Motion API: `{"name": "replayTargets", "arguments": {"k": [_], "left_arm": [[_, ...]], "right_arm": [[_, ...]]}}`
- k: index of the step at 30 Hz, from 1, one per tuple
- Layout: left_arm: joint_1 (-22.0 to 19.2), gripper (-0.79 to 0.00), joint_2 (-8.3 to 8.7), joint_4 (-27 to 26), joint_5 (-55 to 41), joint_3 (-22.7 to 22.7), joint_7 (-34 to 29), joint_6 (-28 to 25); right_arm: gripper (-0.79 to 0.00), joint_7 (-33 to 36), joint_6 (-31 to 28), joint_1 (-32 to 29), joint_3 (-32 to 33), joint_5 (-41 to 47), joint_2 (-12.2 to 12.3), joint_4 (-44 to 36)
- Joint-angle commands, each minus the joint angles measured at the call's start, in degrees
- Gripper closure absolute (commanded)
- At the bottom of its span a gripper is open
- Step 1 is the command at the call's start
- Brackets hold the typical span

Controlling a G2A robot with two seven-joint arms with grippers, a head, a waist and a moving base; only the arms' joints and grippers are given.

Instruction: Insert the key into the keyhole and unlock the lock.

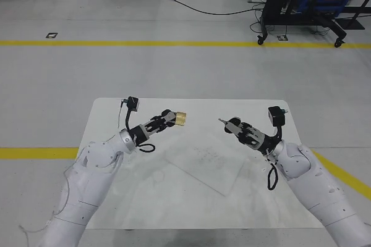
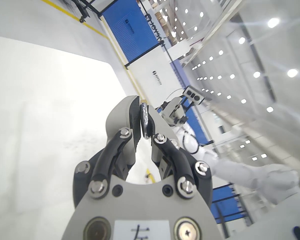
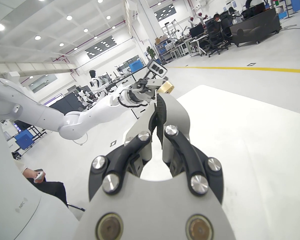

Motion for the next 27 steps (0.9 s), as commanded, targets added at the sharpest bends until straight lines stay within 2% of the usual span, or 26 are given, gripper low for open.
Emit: {"name": "replayTargets", "arguments": {"k": [1, 10, 13, 17, 22, 27], "left_arm": [[-1.43, 0.000, -0.05, 2.47, 0.08, 0.49, -1.43, 0.84], [-0.49, 0.000, -0.15, 1.31, 0.19, 0.81, 0.18, 1.98], [0.30, 0.000, -0.86, 0.30, -8.88, 1.92, -0.88, 3.61], [-1.34, 0.000, -2.12, 1.90, -17.21, 4.64, -1.40, 6.77], [-4.24, 0.000, -3.27, 4.72, -19.29, 7.42, -2.41, 6.96], [-5.41, 0.000, -4.08, 8.11, -26.28, 7.89, -6.67, 6.96]], "right_arm": [[0.000, -1.81, 0.24, 1.00, -0.59, -0.88, -0.48, -0.01], [0.000, -1.81, 0.24, 1.00, -0.59, -0.88, -0.48, -0.01], [0.000, -0.50, 1.77, 0.79, -2.39, -1.58, -0.93, -3.27], [0.000, -0.90, 1.41, 2.16, -5.52, -1.00, -2.12, -5.79], [0.000, -4.27, -0.92, 3.40, -7.77, -4.75, -3.63, -6.38], [0.000, -8.86, -0.12, 3.20, -8.19, -13.89, -4.88, -6.40]]}}
